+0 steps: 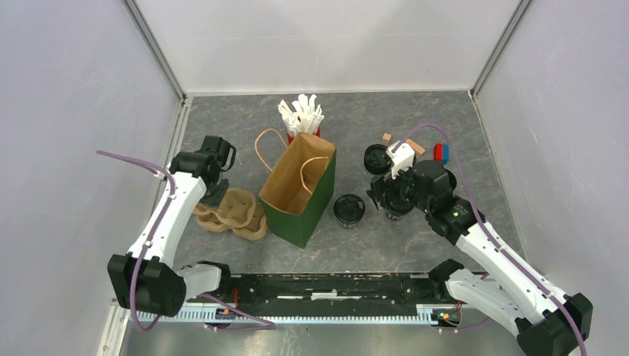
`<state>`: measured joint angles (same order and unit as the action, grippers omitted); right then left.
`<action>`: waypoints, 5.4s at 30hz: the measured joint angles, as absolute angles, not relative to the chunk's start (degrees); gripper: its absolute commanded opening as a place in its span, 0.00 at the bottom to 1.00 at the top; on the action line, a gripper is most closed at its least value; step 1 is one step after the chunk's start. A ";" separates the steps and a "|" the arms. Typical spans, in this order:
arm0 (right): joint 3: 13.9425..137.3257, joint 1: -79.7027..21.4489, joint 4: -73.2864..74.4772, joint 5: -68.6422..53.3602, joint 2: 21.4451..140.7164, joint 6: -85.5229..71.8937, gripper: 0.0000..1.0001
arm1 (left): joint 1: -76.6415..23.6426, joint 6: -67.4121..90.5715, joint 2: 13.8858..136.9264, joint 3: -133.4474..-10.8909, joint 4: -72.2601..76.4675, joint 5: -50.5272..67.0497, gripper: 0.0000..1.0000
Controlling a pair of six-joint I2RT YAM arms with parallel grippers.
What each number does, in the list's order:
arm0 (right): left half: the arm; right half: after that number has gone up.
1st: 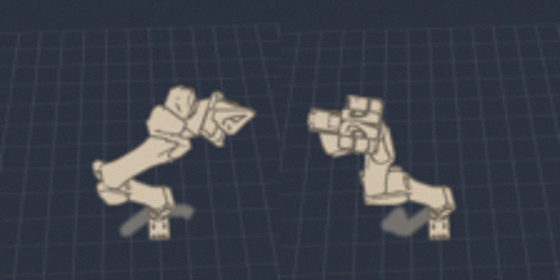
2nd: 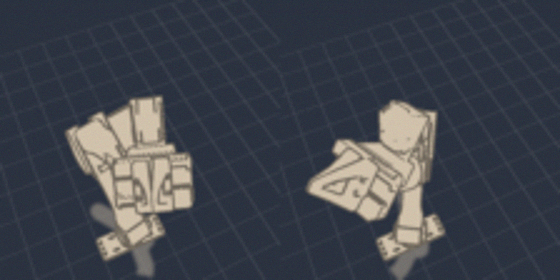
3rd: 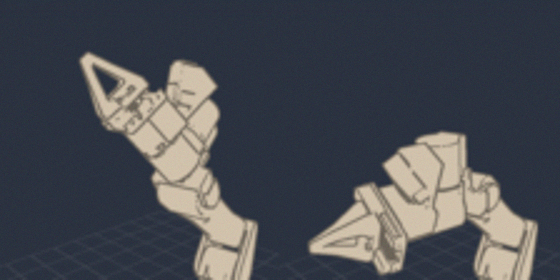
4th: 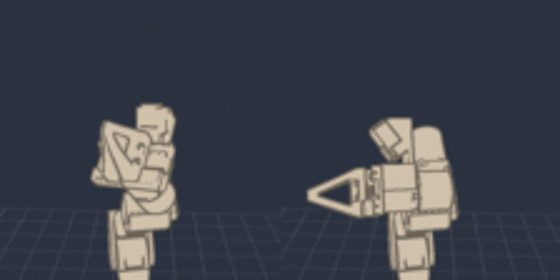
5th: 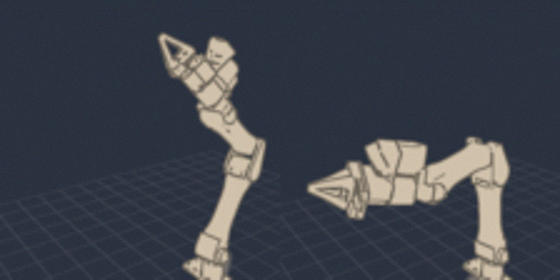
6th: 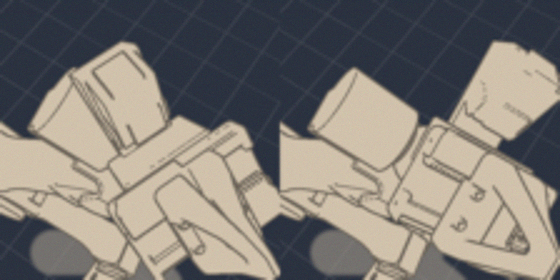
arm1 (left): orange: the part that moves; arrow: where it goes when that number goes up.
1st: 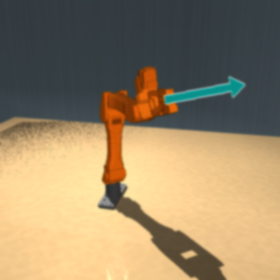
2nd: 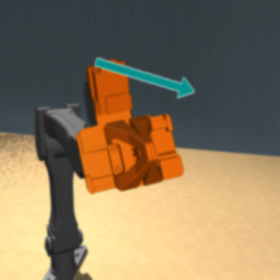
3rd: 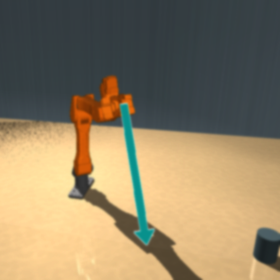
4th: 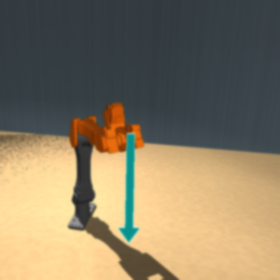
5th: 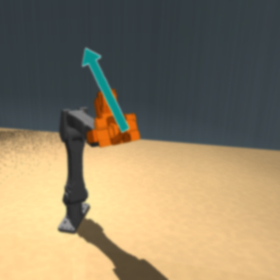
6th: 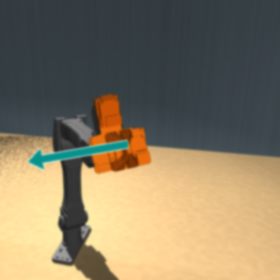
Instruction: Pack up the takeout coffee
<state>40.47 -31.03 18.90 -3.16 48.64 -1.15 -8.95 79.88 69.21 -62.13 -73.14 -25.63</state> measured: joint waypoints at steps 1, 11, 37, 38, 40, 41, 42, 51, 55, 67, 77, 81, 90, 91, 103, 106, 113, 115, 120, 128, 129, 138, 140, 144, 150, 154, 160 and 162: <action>40.47 -31.03 18.90 -3.16 48.64 -1.15 0.98 | -8.95 79.29 68.95 -63.24 -73.58 -26.92 0.34; 40.47 -31.03 18.76 -3.57 48.64 -1.17 0.98 | -8.95 64.34 60.97 -76.38 -72.36 -36.07 0.32; 40.45 -31.03 18.96 -3.92 48.64 -1.15 0.98 | -17.41 25.61 63.70 -102.10 -56.60 9.45 0.28; 40.45 -31.03 18.98 -3.92 48.64 -1.17 0.98 | -19.94 24.86 64.14 -102.85 -57.28 9.34 0.28; 40.45 -31.03 19.00 -3.92 48.64 -1.19 0.98 | -24.86 23.66 65.17 -104.16 -58.52 8.93 0.28; 40.45 -31.03 18.98 -3.95 48.64 -1.19 0.98 | -27.46 23.20 65.91 -104.81 -59.05 8.56 0.28; 40.45 -31.03 18.98 -3.95 48.62 -1.21 0.98 | -29.87 22.57 66.72 -105.45 -59.77 8.05 0.28; 40.49 -31.03 19.40 -4.23 46.81 -2.09 0.98 | -39.07 18.11 74.41 -110.54 -66.28 4.67 0.28; 41.10 -31.03 18.37 -7.11 44.95 -3.11 0.99 | -41.87 16.21 76.42 -111.26 -68.60 3.44 0.28; 44.82 -31.90 -2.92 -20.84 43.86 -15.51 0.85 | -43.27 12.95 76.77 -110.98 -71.02 2.92 0.28; 46.09 -36.47 -17.02 -32.40 52.60 2.68 0.77 | -43.27 11.62 76.79 -110.21 -71.13 3.07 0.28; 46.89 -38.57 -18.85 -34.57 54.50 11.07 0.74 | -43.27 11.51 76.99 -110.15 -71.20 3.09 0.28; 48.95 -40.56 -20.49 -36.27 58.43 20.64 0.59 | -43.27 11.46 78.06 -109.34 -71.50 3.11 0.27; 49.21 -40.84 -20.45 -36.27 58.98 21.30 0.57 | -43.27 11.44 78.19 -109.32 -71.50 3.09 0.27; 51.70 -42.72 -16.93 -36.21 61.87 26.96 0.04 | -43.27 11.03 79.20 -109.32 -71.55 2.96 0.27; 51.75 -42.76 -15.31 -36.29 61.89 28.47 0.00 | -43.27 11.00 79.24 -109.27 -71.72 2.31 0.27; 51.72 -42.76 -12.19 -37.10 61.58 31.53 0.00 | -43.27 11.00 80.14 -108.44 -72.60 0.60 0.27; 51.53 -42.76 -11.88 -37.47 61.01 32.38 0.00 | -43.27 10.96 80.64 -108.44 -73.25 -0.40 0.27; 49.15 -42.76 -12.12 -39.05 58.61 34.96 0.00 | -43.27 10.13 81.58 -108.44 -74.56 -2.33 0.27; 44.47 -42.76 -12.29 -42.24 55.79 40.47 0.00 | -43.27 9.93 81.93 -108.44 -74.94 -3.31 0.27; 43.88 -42.76 -12.40 -42.61 55.29 41.04 0.00 | -43.27 9.91 81.95 -108.44 -74.94 -3.42 0.27; 40.47 -42.76 -17.17 -46.35 52.45 43.42 0.00 | -43.27 9.91 83.11 -108.22 -74.91 -4.08 0.27; 40.47 -42.76 -17.28 -47.16 52.45 44.31 0.00 | -43.27 9.91 83.20 -107.90 -74.91 -4.19 0.27; 40.32 -42.76 -17.58 -48.71 52.45 45.58 0.00 | -43.27 9.91 83.26 -107.70 -74.89 -4.05 0.27; 39.31 -42.76 -19.66 -50.24 52.45 46.26 0.00 | -43.27 9.93 83.48 -107.48 -73.95 -0.47 0.27; 38.68 -42.76 -20.12 -50.61 52.45 46.78 0.00 | -43.27 9.93 83.48 -107.02 -72.31 2.55 0.27; 38.52 -42.76 -20.16 -51.05 52.45 47.09 0.00 | -43.27 9.91 83.44 -105.32 -70.41 5.30 0.27; 38.52 -42.76 -20.16 -51.05 52.42 47.33 0.00 | -43.24 9.93 83.44 -104.64 -70.04 5.69 0.27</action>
